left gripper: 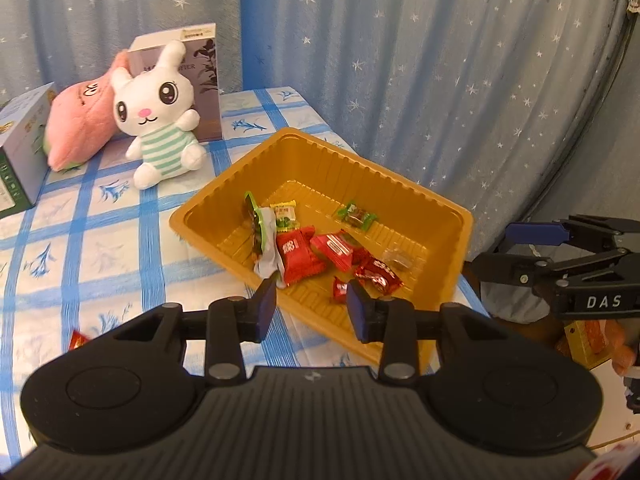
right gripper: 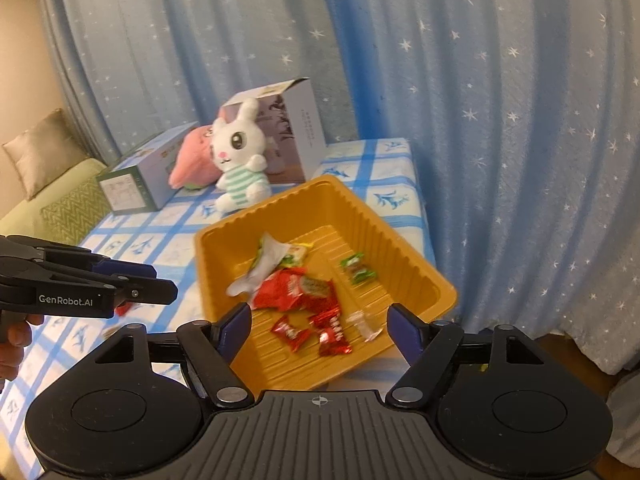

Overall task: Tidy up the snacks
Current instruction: 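Move both grippers back toward the red candy and clear packet on the cloth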

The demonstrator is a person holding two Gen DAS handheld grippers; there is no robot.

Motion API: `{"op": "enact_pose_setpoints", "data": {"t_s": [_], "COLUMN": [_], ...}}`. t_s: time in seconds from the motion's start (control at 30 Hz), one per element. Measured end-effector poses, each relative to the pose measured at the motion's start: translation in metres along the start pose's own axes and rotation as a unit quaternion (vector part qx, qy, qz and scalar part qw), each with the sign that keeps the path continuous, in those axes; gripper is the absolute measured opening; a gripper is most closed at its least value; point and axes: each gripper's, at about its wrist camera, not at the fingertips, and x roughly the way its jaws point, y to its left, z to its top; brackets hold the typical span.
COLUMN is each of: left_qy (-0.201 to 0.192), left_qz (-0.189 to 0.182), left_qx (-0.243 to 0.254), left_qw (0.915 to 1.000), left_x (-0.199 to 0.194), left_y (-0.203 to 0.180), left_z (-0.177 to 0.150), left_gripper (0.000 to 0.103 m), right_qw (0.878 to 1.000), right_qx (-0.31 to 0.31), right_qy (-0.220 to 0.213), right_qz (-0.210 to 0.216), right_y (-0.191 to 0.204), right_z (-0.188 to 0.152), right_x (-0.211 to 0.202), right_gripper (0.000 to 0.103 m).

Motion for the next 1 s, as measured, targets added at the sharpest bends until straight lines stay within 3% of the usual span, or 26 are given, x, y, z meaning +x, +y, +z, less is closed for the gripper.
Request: {"op": "enact_pose_setpoints", "data": {"t_s": [0.3, 0.57, 1.0], "left_qy": [-0.012, 0.006, 0.029], "left_qz": [0.014, 0.033, 0.083], "left_qx": [-0.032, -0.065, -0.151], "left_qw": [0.9993, 0.9973, 0.9846], "left_x": [-0.046, -0.071, -0.104], "left_y": [-0.003, 0.008, 0.052], "left_z": [-0.035, -0.081, -0.145], "left_gripper": [0.039, 0.039, 0.039], "right_qw": [0.999, 0.997, 0.986], "right_qx": [-0.016, -0.032, -0.072], "right_qy": [0.012, 0.039, 0.098], "right_qz": [0.025, 0.056, 0.111], "right_y": [0.029, 0.056, 0.111], "right_z": [-0.02, -0.043, -0.077], "right_x": [-0.023, -0.028, -0.003], "right_gripper": [0.076, 0.076, 0.076]}}
